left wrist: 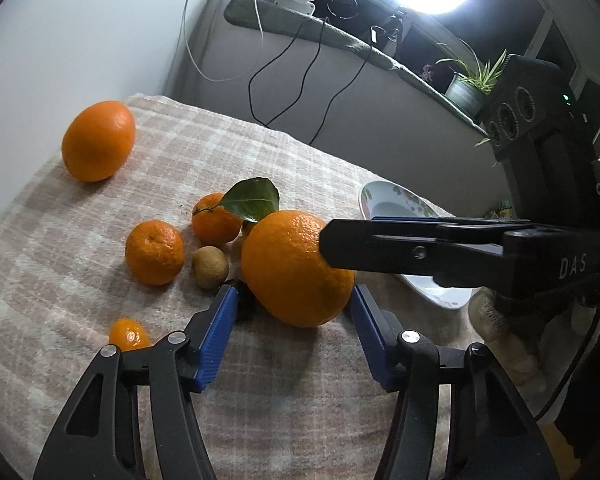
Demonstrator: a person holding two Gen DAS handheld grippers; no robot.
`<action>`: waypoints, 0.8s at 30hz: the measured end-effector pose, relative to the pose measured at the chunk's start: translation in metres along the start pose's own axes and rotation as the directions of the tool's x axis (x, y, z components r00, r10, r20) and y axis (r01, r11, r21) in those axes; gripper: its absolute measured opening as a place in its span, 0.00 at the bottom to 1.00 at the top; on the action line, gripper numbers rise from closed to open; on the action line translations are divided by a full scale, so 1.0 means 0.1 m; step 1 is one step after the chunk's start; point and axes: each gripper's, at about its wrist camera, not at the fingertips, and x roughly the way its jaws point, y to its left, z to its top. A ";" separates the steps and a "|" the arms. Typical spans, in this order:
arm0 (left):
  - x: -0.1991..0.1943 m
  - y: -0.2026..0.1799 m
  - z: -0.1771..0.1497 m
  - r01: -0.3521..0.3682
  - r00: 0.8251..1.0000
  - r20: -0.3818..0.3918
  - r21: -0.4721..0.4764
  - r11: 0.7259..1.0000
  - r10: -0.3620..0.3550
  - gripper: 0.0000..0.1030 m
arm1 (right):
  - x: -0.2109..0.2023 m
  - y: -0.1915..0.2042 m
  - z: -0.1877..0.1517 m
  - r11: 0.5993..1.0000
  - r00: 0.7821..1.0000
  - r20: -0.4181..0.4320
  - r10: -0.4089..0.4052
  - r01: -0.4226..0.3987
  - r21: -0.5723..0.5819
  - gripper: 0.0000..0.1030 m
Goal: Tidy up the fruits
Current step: 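Move the right gripper to the large orange and close around it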
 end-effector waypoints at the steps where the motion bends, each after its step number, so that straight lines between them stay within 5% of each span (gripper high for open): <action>1: 0.02 0.00 0.00 0.000 1.000 -0.001 0.000 1.000 0.000 0.55 | 0.03 -0.01 0.00 1.000 1.000 -0.006 0.003 -0.003 0.003 0.92; 12: 0.13 0.02 0.03 0.035 0.999 -0.012 -0.006 0.999 -0.035 0.54 | 0.27 -0.03 0.04 0.999 0.997 -0.072 0.036 -0.035 0.024 0.88; 24: 0.14 0.02 0.06 0.037 0.999 0.002 -0.003 0.999 -0.037 0.56 | 0.35 0.00 0.01 1.000 0.995 -0.100 0.014 -0.014 0.007 0.71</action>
